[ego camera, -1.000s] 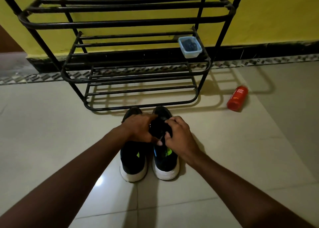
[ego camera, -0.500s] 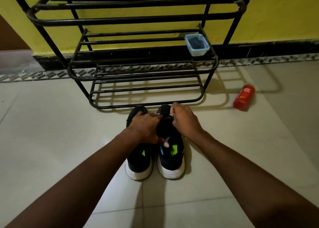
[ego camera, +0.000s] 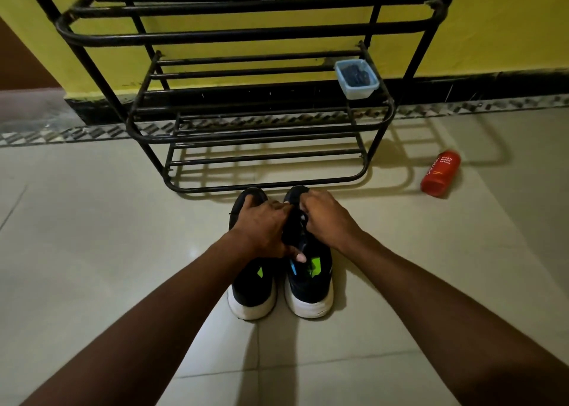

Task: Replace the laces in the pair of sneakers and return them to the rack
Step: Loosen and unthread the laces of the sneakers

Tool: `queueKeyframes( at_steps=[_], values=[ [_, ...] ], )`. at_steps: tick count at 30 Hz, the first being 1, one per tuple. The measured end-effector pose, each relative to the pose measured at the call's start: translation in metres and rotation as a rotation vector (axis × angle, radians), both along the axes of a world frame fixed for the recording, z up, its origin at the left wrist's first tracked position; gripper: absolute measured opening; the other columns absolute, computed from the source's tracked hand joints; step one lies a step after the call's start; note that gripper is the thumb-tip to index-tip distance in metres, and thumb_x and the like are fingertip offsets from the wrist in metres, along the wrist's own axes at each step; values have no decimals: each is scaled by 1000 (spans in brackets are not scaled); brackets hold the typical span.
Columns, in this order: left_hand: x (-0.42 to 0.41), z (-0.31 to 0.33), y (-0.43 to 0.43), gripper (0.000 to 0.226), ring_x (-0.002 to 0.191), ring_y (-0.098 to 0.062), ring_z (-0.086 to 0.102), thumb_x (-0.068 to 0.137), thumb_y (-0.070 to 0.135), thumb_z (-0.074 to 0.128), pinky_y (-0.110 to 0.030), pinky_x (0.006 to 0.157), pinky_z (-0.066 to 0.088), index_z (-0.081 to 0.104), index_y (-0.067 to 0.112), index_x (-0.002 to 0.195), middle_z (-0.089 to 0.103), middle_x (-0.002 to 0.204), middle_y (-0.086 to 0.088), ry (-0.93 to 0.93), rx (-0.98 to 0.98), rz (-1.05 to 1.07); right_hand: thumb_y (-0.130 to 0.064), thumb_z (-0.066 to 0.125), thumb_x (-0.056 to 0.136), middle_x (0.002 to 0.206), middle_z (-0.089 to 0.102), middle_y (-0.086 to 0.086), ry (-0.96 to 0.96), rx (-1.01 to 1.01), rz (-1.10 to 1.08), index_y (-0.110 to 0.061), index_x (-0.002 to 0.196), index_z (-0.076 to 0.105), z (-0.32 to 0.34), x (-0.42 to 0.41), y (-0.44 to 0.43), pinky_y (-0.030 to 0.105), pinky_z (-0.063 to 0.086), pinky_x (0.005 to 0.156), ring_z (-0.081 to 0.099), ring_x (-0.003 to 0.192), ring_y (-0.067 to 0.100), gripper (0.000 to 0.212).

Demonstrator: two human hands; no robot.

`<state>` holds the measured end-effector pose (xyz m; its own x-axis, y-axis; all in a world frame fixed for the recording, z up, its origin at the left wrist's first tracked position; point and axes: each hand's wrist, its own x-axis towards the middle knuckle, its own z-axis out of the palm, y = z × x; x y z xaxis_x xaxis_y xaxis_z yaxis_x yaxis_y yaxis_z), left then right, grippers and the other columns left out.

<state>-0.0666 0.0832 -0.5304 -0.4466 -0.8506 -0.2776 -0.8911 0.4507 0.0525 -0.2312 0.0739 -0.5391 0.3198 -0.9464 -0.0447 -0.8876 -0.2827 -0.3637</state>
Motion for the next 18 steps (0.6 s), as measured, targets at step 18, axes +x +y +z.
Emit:
queueKeyframes(
  at_steps=[18],
  values=[
    [-4, -1, 3, 115, 146, -24, 35, 64, 89, 61, -57, 116, 13, 31, 20, 153, 40, 158, -2, -39, 22, 17, -11, 45, 105, 79, 64, 8, -1112, 386, -630, -15, 85, 52, -2, -18, -7, 19, 31, 41, 42, 48, 10, 22]
  ],
)
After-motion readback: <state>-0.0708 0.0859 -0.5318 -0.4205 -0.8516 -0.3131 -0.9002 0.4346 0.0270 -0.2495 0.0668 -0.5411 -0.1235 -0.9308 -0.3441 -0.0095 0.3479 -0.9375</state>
